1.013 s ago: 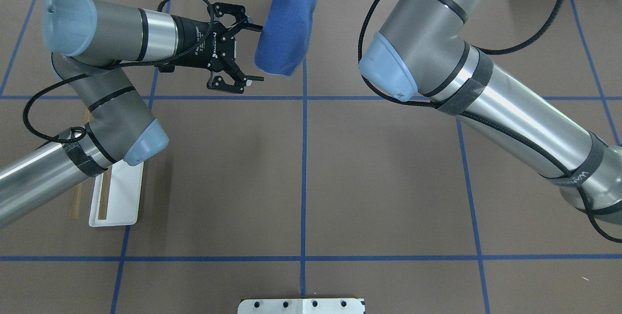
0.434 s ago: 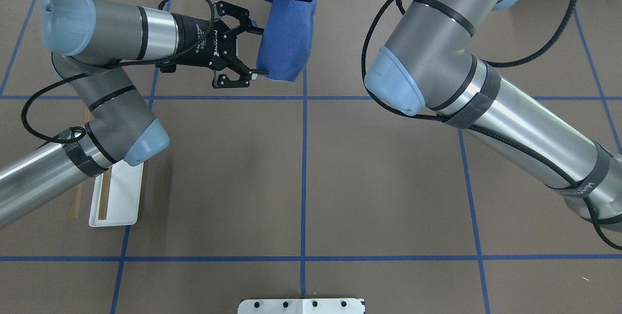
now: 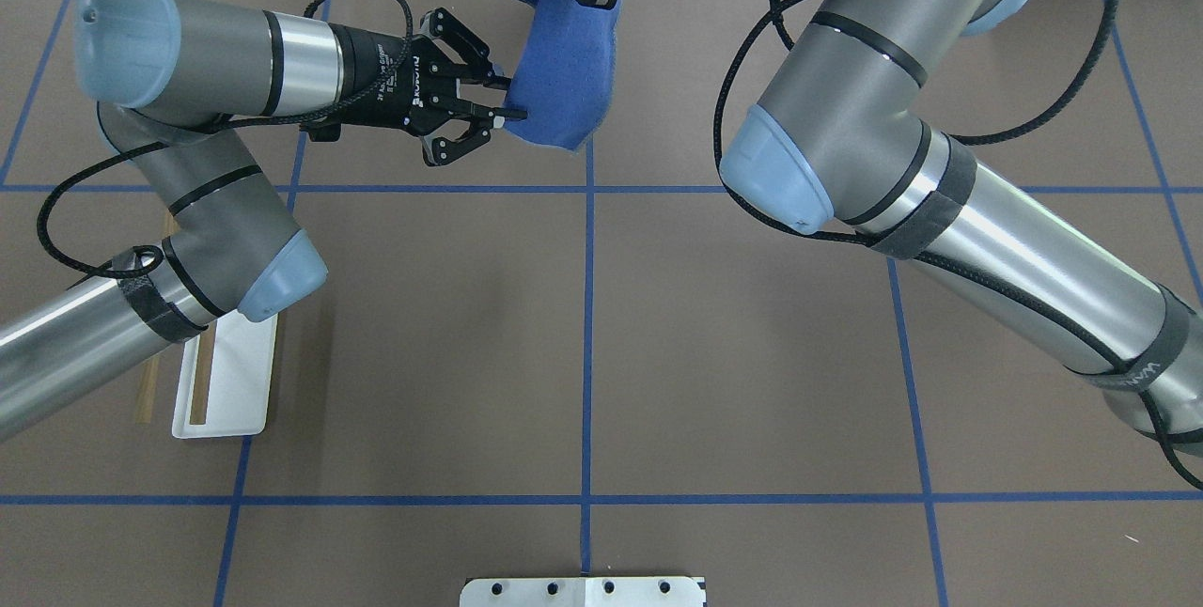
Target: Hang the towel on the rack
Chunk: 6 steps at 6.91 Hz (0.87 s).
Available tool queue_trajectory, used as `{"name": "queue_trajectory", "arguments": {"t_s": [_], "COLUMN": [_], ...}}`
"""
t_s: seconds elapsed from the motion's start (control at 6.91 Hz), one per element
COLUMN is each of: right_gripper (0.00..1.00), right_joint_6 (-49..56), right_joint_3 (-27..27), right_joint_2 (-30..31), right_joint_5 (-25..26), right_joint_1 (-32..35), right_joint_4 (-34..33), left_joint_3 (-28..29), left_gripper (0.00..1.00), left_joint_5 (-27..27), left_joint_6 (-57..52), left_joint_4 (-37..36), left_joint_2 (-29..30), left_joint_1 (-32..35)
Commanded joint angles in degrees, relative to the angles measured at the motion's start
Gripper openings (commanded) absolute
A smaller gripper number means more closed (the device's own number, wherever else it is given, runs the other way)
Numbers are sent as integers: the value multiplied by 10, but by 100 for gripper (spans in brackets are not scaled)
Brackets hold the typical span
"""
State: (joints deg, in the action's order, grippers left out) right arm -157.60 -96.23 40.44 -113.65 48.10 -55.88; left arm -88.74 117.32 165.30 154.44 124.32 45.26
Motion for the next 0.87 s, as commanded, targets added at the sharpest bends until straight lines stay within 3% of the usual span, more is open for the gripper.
{"name": "queue_trajectory", "arguments": {"t_s": [0.0,0.14,0.43,0.72], "right_gripper": [11,99,100,100], "right_joint_6": [1,7,67,91], "right_joint_3": [0,-4,-84,-91], "right_joint_2": [5,9,88,111], "right_joint_5": [2,1,-5,-33], "right_joint_1": [0,0,14,37], "right_joint_4": [8,7,6,4], "left_joint_3": [0,0,-1,-35], "left_gripper": [0,0,0,0], "left_joint_5": [0,0,0,4], "left_joint_6": [-4,-9,-110,-298], "left_joint_4": [2,1,-4,-4], "left_joint_2": [-2,-2,-11,-58], "left_joint_1": [0,0,3,9]}}
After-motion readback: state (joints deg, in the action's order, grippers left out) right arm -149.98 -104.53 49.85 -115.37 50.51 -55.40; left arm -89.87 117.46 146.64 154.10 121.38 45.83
